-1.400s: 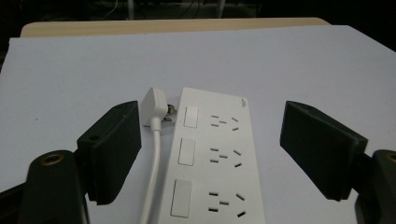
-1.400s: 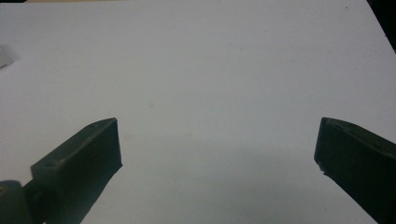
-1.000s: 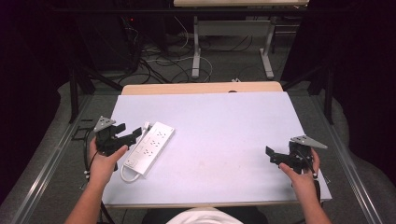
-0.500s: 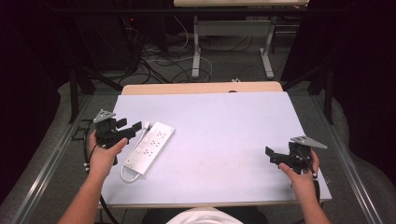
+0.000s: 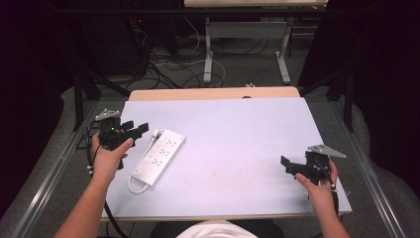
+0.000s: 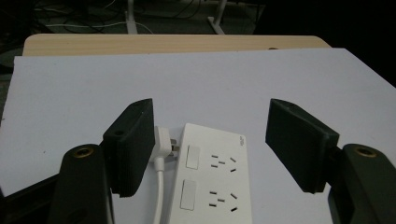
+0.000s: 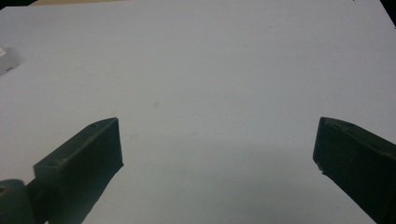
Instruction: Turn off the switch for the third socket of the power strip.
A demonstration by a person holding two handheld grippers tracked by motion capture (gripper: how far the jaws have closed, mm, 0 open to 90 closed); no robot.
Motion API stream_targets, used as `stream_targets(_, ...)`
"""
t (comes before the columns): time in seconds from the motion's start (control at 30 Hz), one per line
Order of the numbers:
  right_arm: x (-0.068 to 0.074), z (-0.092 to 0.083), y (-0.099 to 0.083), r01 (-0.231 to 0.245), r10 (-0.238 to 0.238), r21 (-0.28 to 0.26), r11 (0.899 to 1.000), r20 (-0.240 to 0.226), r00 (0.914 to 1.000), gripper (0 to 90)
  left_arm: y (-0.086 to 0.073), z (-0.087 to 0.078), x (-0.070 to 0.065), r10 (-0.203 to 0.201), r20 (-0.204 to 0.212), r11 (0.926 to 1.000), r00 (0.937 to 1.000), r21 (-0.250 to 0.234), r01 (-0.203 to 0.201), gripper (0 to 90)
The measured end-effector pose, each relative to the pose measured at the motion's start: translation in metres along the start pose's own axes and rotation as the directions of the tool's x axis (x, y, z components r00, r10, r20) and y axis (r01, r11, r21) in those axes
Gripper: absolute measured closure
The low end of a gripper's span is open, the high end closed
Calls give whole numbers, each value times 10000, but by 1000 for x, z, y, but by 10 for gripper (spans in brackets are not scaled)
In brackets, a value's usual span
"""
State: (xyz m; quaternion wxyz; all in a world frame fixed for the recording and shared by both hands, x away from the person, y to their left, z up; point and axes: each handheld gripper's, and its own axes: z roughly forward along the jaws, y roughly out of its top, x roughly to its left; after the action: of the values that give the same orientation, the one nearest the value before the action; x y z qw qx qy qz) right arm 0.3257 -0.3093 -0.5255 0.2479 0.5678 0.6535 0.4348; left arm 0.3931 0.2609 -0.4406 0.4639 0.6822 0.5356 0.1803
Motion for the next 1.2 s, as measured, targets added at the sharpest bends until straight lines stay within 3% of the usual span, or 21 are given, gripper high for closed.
stream_targets(0.33,-1,0,0,18,-18,56,10000,-37,10000,8,10,6,-3,-41,98,9999,9999,110,40,340)
stream_targets(0.57,-1,0,0,20,-20,50,10000,-46,10000,8,17,11,-5,-138,34,9986,9999,519,136,357)
stream_targets(0.6,0,0,0,-63,65,152,9999,-100,9999,8,17,13,-6,-159,-20,9993,9999,326,160,359)
stream_targets(1.2,0,1,0,147,-145,189,9997,-126,9998,9,23,28,-12,-463,27,9933,9989,1065,458,439)
